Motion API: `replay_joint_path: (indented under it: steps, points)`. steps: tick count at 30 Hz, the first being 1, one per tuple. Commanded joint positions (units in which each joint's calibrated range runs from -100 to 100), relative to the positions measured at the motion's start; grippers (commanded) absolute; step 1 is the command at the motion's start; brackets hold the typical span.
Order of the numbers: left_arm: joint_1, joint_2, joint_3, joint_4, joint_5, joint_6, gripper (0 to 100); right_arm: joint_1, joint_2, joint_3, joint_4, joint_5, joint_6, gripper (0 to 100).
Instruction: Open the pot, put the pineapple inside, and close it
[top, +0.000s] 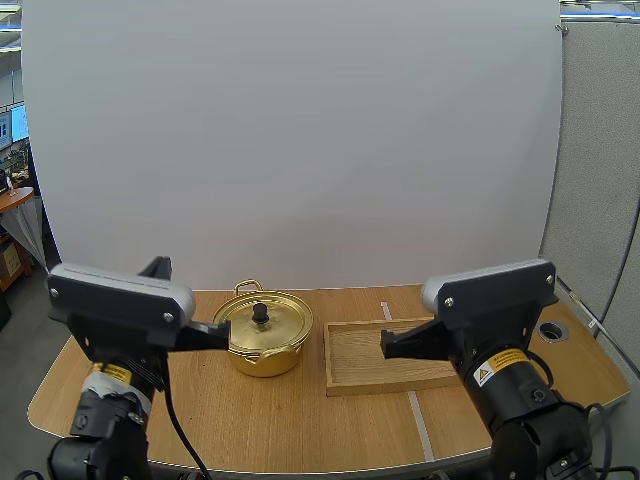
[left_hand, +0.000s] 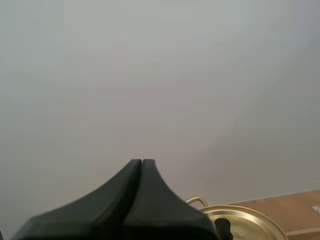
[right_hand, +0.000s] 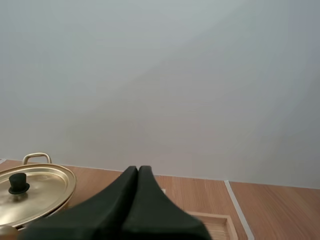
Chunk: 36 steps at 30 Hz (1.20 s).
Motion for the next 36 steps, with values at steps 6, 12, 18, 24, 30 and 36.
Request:
replay_joint_path:
  steps: [6,12,18,24,30,36]
  points:
    - [0.0,-0.16,14.12,-1.28,-5.61,-1.48,0,-0.25,-0.38,12.93,-0.05,-2.41,0.05,0]
    - [0.0,-0.16,14.12,-1.28,-3.67,-3.2,0,-0.25,-0.38,12.93,-0.05,4.65,0.05,0]
    - [0.47,-0.16,14.12,-1.03,4.04,-2.98,0,-0.25,-0.38,12.93,-0.05,9.29,0.05,0]
    - [0.94,-0.16,14.12,-0.71,11.7,-2.98,0,-0.25,-0.38,12.93,-0.05,17.34,0.05,0]
    - [1.39,-0.16,14.12,0.18,18.06,-4.41,0,-0.25,-0.38,12.93,-0.05,17.52,0.05,0]
    - [1.39,-0.16,14.12,1.29,22.44,-7.01,0,-1.09,-0.38,12.93,-0.05,17.92,0.05,0]
